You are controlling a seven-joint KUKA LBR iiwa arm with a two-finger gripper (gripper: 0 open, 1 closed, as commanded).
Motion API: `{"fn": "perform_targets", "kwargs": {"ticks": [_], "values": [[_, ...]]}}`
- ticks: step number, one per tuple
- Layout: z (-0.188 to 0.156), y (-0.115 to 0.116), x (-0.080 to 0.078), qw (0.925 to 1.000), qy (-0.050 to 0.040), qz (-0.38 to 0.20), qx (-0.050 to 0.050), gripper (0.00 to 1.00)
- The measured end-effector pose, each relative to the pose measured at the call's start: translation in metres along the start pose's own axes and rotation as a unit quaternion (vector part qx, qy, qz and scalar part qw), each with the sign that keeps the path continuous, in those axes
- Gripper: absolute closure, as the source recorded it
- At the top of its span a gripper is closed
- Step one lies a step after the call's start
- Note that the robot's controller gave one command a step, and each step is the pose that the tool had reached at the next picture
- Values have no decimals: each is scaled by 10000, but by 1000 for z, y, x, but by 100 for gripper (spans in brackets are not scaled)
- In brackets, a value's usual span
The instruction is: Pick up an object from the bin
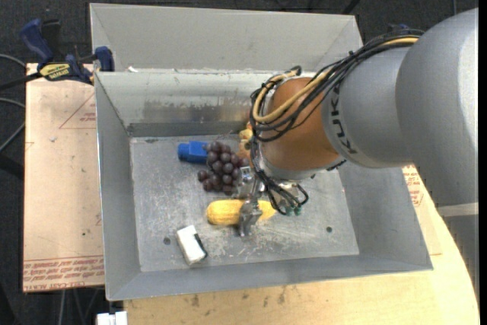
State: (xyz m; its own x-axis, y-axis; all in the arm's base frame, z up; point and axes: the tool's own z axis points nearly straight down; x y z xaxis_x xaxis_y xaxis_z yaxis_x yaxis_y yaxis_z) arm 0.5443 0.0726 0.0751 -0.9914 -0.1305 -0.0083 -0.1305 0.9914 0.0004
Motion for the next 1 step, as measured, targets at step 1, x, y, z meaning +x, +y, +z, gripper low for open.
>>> {"fn": "perform_targets", "kwargs": {"ticks": [1], "values": [[0, 0, 0, 10000, 0, 1, 0, 100]]}}
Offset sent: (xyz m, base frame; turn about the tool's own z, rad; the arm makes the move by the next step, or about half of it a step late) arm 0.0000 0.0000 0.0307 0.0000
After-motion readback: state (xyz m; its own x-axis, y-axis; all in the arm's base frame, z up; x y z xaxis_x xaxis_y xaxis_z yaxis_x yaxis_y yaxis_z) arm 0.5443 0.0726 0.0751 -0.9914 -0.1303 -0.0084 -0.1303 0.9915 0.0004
